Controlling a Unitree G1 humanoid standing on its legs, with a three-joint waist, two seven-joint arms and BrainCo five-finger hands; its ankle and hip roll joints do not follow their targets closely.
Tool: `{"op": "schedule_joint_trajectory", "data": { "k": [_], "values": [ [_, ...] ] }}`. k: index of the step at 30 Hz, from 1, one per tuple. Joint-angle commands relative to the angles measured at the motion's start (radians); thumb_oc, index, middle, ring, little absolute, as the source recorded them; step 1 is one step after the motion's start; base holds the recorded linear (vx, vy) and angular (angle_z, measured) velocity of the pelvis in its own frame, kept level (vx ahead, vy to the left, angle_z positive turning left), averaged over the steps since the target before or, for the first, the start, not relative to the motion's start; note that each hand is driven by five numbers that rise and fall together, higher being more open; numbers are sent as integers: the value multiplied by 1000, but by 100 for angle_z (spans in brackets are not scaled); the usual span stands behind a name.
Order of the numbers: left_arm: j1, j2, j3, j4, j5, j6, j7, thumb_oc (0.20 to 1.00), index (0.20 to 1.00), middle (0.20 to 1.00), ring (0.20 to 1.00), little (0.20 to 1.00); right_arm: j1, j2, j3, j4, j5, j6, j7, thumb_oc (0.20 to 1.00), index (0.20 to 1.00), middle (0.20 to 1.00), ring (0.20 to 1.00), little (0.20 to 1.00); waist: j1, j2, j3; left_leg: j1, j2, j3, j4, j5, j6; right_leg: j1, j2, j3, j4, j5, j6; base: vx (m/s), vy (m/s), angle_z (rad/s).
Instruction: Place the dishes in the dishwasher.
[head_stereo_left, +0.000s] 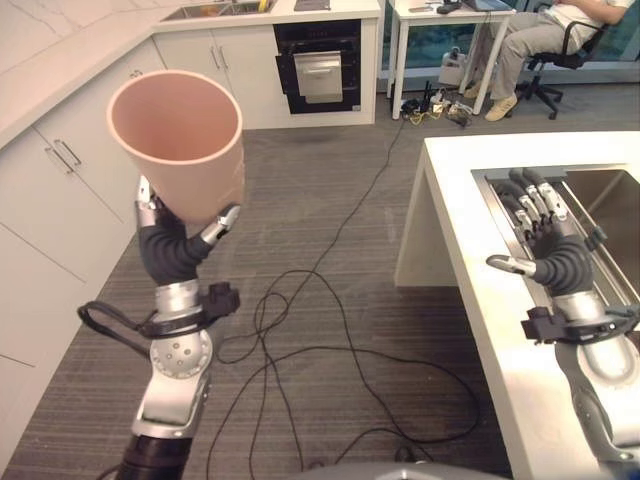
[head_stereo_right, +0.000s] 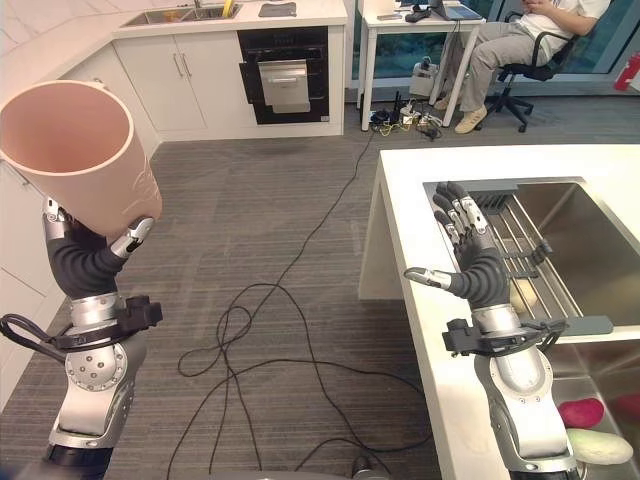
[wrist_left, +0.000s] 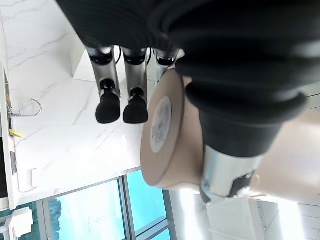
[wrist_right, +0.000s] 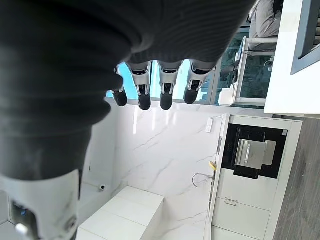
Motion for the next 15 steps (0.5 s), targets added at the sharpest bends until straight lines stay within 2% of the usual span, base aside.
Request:
{"op": "schedule_joint_trajectory", "data": {
  "k": [1,5,7,8,9,10,11,12,13,14,15],
  "values": [
    [-27,60,61,-16,-43,-54,-9,200,200,200,200,200,-39,14,-9,-50,-23,-48,-16,1000,1000,1000,1000,1000,1,-59,-20,28,3,15,1,-36,-9,8,-33,3,1,-16,48,33,-100,4],
    [-12,58,75,-20,-72,-57,-17,200,200,200,200,200,-35,10,-21,-49,-1,-56,-5,1000,1000,1000,1000,1000,4,-64,-9,42,18,25,17,-16,-22,15,-17,5,5,-24,29,44,-157,4],
    [4,55,82,-27,-89,-64,-19,200,200,200,200,200,-38,-5,-26,-50,24,-56,10,1000,1000,1000,1000,1000,8,-80,18,-17,42,35,206,0,-50,21,-14,16,10,-24,5,37,-254,-2],
    [15,49,84,-31,-96,-68,-25,200,200,200,200,200,-37,-13,-31,-51,55,-59,25,1000,1000,1000,1000,1000,10,-92,37,-83,72,49,363,39,-72,27,-11,21,13,-26,-15,23,-213,-10],
    [19,46,81,-35,-108,-67,-30,200,200,200,200,200,-38,-15,-31,-50,60,-63,28,1000,1000,1000,1000,1000,17,-98,49,-136,83,33,469,67,-84,34,-9,24,13,-24,-29,76,-219,-8],
    [25,34,76,-40,-156,-61,-48,200,200,200,200,200,-39,-8,-25,-44,34,-70,29,1000,1000,1000,1000,1000,23,-104,64,-201,92,25,563,75,-86,45,-8,26,13,-22,-38,101,-117,0],
    [29,26,76,-41,-167,-63,-59,200,200,200,200,200,-42,-6,-20,-41,23,-70,25,1000,1000,1000,1000,1000,23,-105,68,-214,101,34,552,70,-83,51,-6,23,13,-23,-36,211,3,3],
    [33,17,74,-49,-170,-55,-73,200,200,200,200,200,-51,-12,-15,-44,13,-55,13,1000,1000,1000,1000,1000,26,-106,71,-209,116,70,461,64,-72,64,-9,17,11,-33,-24,359,235,5],
    [38,15,64,-60,-140,-45,-71,200,200,200,200,200,-52,-14,-7,-42,2,-53,13,1000,1000,1000,1000,1000,36,-93,68,-196,136,99,229,85,-67,87,-14,11,2,-57,-3,404,308,-4],
    [40,17,61,-60,-129,-43,-62,200,200,200,200,200,-47,-16,-8,-43,3,-58,18,1000,1000,1000,1000,1000,39,-86,66,-196,140,94,152,101,-73,93,-14,14,1,-64,4,467,394,-1],
    [47,22,57,-58,-115,-40,-45,200,200,200,200,200,-31,-21,-13,-45,6,-69,29,1000,1000,1000,1000,1000,50,-76,62,-189,146,65,10,163,-91,112,-14,28,1,-83,14,384,311,-7]
  ]
}}
